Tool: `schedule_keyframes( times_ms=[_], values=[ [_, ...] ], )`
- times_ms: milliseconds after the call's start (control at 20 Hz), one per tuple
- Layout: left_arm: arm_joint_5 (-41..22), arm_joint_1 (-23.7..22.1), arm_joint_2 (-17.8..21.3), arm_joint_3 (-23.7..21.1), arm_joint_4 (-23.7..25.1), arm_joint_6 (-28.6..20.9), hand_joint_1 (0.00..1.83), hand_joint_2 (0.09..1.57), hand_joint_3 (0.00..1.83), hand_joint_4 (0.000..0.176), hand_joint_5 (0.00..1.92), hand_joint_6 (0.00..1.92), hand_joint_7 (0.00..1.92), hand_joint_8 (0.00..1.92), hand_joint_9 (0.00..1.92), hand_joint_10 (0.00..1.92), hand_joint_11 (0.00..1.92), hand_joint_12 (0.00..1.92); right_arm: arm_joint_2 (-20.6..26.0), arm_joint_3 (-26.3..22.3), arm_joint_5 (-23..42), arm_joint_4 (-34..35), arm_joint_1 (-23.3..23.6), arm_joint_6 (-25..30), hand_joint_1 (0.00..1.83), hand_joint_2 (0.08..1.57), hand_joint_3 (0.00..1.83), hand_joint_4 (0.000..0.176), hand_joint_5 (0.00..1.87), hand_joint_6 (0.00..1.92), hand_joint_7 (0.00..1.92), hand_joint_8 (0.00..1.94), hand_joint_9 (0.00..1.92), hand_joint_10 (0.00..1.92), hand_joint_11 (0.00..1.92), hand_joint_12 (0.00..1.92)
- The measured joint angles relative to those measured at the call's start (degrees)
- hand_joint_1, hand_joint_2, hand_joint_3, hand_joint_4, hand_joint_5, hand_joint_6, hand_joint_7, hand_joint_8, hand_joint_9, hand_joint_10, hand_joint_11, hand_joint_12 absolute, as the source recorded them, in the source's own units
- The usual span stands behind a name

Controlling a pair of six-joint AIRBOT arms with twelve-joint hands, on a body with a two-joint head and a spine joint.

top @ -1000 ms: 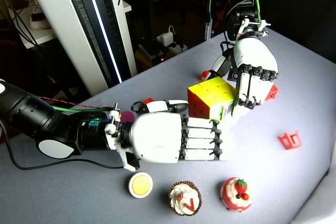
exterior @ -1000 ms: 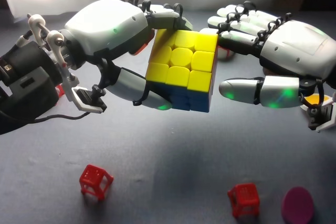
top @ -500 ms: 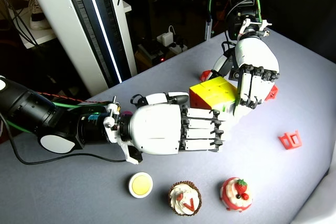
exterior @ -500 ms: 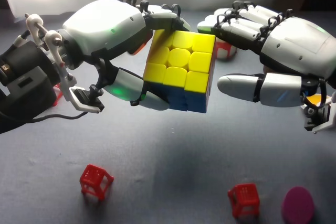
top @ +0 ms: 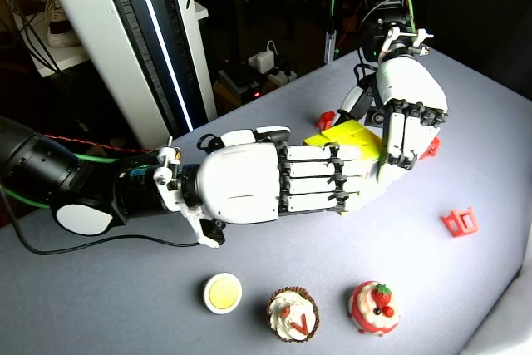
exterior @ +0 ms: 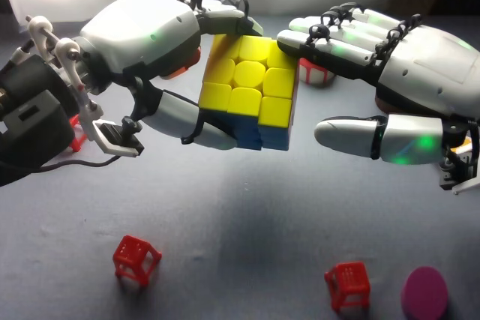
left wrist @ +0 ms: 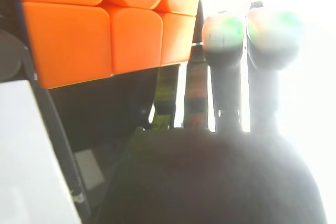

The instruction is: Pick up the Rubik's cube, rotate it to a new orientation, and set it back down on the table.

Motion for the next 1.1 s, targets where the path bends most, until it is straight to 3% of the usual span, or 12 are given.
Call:
schedule_keyframes(
  times_ms=[100, 150, 200, 300, 350, 450, 500, 650, 800, 850, 1050, 1100],
  values=[
    [-0.2, 0.0, 0.1, 0.0, 0.2, 0.1, 1.21, 0.84, 0.90, 0.000, 0.79, 1.35, 0.77, 1.92, 1.28, 1.92, 1.38, 1.92, 0.4, -0.8, 0.6, 0.3, -0.9, 0.0, 0.00, 1.28, 0.00, 0.000, 0.13, 0.22, 0.13, 0.02, 0.01, 0.38, 0.00, 0.93],
    [-0.2, 0.0, 0.1, 0.0, 0.3, 0.1, 1.14, 0.67, 1.08, 0.000, 0.91, 1.47, 1.14, 1.92, 1.38, 1.92, 1.49, 1.92, 0.5, -0.9, 0.8, 0.3, -1.2, 0.0, 0.00, 1.28, 0.00, 0.000, 0.12, 0.26, 0.19, 0.03, 0.00, 0.45, 0.00, 0.54],
    [-0.1, 0.0, 0.1, 0.0, 0.3, 0.1, 1.13, 0.63, 1.13, 0.000, 0.95, 1.49, 1.18, 1.92, 1.32, 1.92, 1.43, 1.92, 0.5, -0.9, 0.8, 0.3, -1.5, 0.0, 0.00, 1.29, 0.00, 0.000, 0.09, 0.31, 0.19, 0.02, 0.00, 0.44, 0.00, 0.38],
    [0.0, 0.0, 0.1, 0.0, 0.4, 0.2, 1.24, 0.57, 1.35, 0.000, 0.94, 1.53, 0.99, 1.86, 1.21, 1.92, 1.32, 1.92, 0.6, -1.0, 0.9, 0.5, -1.5, 0.0, 0.00, 1.28, 0.00, 0.000, 0.01, 0.36, 0.21, 0.02, 0.00, 0.57, 0.00, 0.90],
    [0.0, 0.0, 0.1, 0.0, 0.4, 0.2, 1.13, 0.63, 1.15, 0.000, 0.94, 1.53, 1.22, 1.92, 1.35, 1.92, 1.45, 1.92, 0.6, -1.0, 1.1, 0.5, -1.6, 0.0, 0.00, 1.29, 0.00, 0.000, 0.00, 0.24, 0.19, 0.01, 0.00, 0.54, 0.00, 1.09],
    [0.0, 0.0, 0.1, 0.0, 0.5, 0.2, 1.21, 0.64, 1.24, 0.000, 0.90, 1.51, 0.97, 1.92, 1.25, 1.92, 1.35, 1.92, 0.6, -1.0, 1.3, 0.0, -1.9, 0.0, 0.00, 1.28, 0.00, 0.000, 0.01, 0.23, 0.20, 0.01, 0.00, 0.51, 0.00, 0.98],
    [0.2, 0.0, 0.1, 0.0, 0.6, 0.2, 1.21, 0.75, 1.07, 0.000, 0.80, 1.47, 0.87, 1.90, 1.18, 1.92, 1.27, 1.92, 0.7, -1.0, 1.3, -0.5, -2.1, 0.0, 0.00, 1.28, 0.00, 0.000, 0.05, 0.24, 0.23, 0.02, 0.00, 0.58, 0.00, 0.95],
    [0.3, 0.0, 0.1, 0.0, 0.7, 0.4, 1.22, 0.69, 1.21, 0.000, 0.82, 1.57, 0.90, 1.92, 1.19, 1.92, 1.30, 1.92, 0.8, -1.1, 1.1, -1.2, -2.2, 0.0, 0.00, 1.28, 0.00, 0.000, 0.07, 0.27, 0.25, 0.02, 0.00, 0.86, 0.00, 1.33],
    [0.9, 0.0, 0.1, 0.2, 0.4, 0.9, 1.22, 0.70, 1.20, 0.000, 0.82, 1.56, 0.89, 1.92, 1.14, 1.92, 1.25, 1.92, 0.8, -1.4, 1.9, -3.8, -2.6, 0.0, 0.00, 1.29, 0.00, 0.000, 0.09, 0.72, 0.36, 0.24, 0.02, 1.17, 0.00, 1.60],
    [1.4, 0.0, 0.1, 0.4, 0.0, 1.1, 1.35, 0.69, 1.17, 0.000, 0.84, 1.47, 0.84, 1.83, 0.89, 1.92, 1.10, 1.92, 0.8, -1.6, 2.0, -5.2, -2.6, 0.0, 0.00, 1.29, 0.00, 0.000, 0.04, 0.80, 0.28, 0.30, 0.00, 1.13, 0.00, 1.61],
    [0.3, -0.1, 0.1, 0.5, -0.9, 0.8, 1.22, 0.69, 1.17, 0.000, 0.88, 1.45, 0.86, 1.92, 1.17, 1.92, 1.28, 1.92, 0.6, -2.2, 1.4, -10.0, -2.6, 0.0, 0.02, 1.28, 0.00, 0.000, 0.02, 0.94, 0.25, 0.60, 0.00, 1.20, 0.00, 1.81],
    [0.0, -0.1, 0.1, 0.5, -0.9, 0.5, 1.34, 0.71, 1.14, 0.000, 0.87, 1.42, 0.80, 1.89, 0.86, 1.92, 1.11, 1.92, 0.6, -2.3, 1.4, -11.0, -2.6, 0.0, 0.08, 1.25, 0.00, 0.000, 0.03, 0.98, 0.22, 0.71, 0.00, 1.24, 0.00, 1.84]
  ],
)
